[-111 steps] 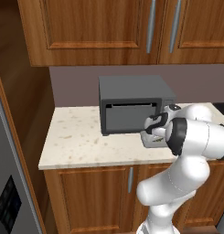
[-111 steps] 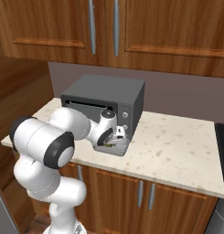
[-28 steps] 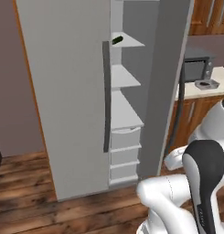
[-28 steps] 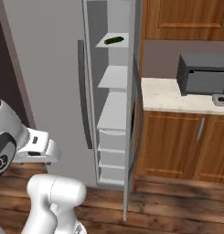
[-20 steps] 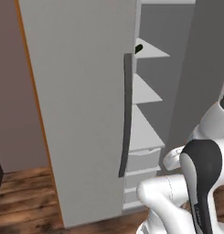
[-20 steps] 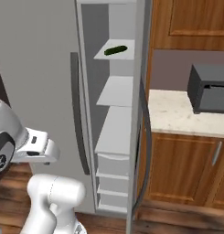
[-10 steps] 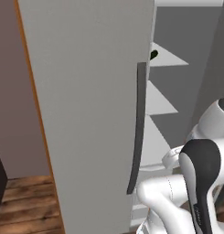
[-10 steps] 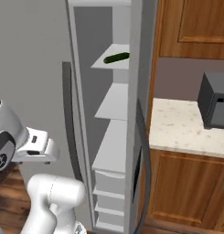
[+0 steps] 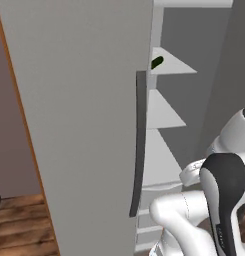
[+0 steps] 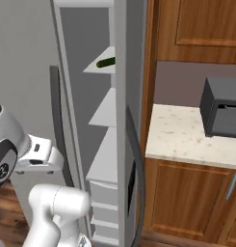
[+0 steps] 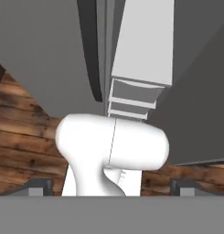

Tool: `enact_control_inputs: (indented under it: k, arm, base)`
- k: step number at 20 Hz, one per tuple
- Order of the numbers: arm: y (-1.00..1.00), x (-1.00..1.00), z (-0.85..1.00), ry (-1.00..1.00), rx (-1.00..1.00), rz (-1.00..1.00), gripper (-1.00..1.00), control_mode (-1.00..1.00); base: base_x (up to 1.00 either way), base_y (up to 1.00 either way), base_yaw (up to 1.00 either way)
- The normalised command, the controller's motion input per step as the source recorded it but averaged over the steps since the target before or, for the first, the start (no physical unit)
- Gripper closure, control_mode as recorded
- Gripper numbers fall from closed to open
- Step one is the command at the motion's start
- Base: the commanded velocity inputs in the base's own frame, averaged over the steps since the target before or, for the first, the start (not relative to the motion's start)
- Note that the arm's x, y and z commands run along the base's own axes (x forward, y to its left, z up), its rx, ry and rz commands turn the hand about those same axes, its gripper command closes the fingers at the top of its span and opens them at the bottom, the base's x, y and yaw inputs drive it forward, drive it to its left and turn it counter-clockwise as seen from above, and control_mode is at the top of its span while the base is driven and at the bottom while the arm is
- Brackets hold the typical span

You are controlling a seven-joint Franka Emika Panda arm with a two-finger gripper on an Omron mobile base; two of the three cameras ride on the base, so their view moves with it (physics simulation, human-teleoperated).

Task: Take the sweet potato and cucumber out of the freezer and place them in the tupperware container on the counter. Then put the tupperware containing the vegetables back in the freezer.

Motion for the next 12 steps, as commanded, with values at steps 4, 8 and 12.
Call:
enact_control_inputs:
  k: [4, 8, 12]
  arm:
    - [0.00, 0.00, 0.00, 0.00, 0.00, 0.00, -1.00, 1.00]
    - [0.00, 0.00, 0.00, 0.00, 0.00, 0.00, -1.00, 1.00]
    - [-0.02, -0.07, 0.17, -0.01, 0.01, -0.13, -1.00, -1.00]
  base:
    - [0.92, 0.00, -0.12]
    - [0.77, 0.00, -0.19]
    - [0.01, 0.00, -0.05]
